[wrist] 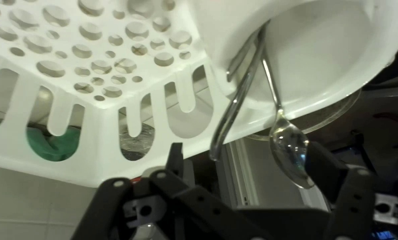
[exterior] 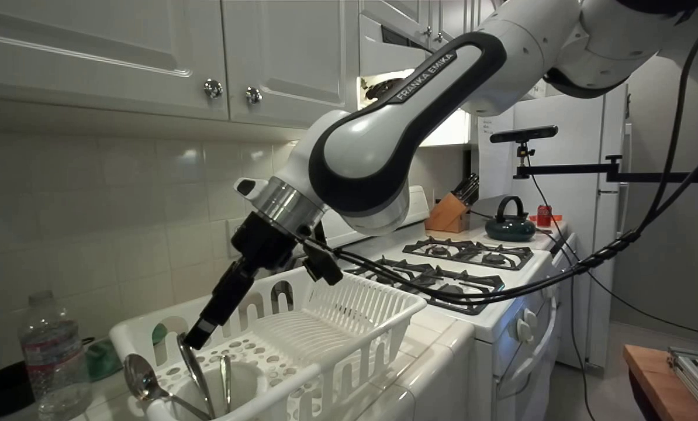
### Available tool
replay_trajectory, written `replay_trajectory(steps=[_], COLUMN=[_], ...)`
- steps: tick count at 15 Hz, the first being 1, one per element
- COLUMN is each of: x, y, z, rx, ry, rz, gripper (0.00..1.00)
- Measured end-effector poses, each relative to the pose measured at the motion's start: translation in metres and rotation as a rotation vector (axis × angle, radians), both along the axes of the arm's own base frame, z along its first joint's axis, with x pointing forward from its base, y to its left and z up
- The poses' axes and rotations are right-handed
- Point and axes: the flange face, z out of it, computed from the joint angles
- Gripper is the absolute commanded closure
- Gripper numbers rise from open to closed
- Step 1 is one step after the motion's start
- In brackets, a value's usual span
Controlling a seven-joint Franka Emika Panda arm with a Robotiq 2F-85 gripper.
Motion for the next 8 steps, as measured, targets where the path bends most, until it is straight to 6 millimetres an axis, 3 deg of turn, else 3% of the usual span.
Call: replay_trajectory(steps=[8], x=[0.015], y=[-0.099], z=[0.054], rx=[-0.168], ry=[0.085], rz=[-0.260], gripper=[0.00])
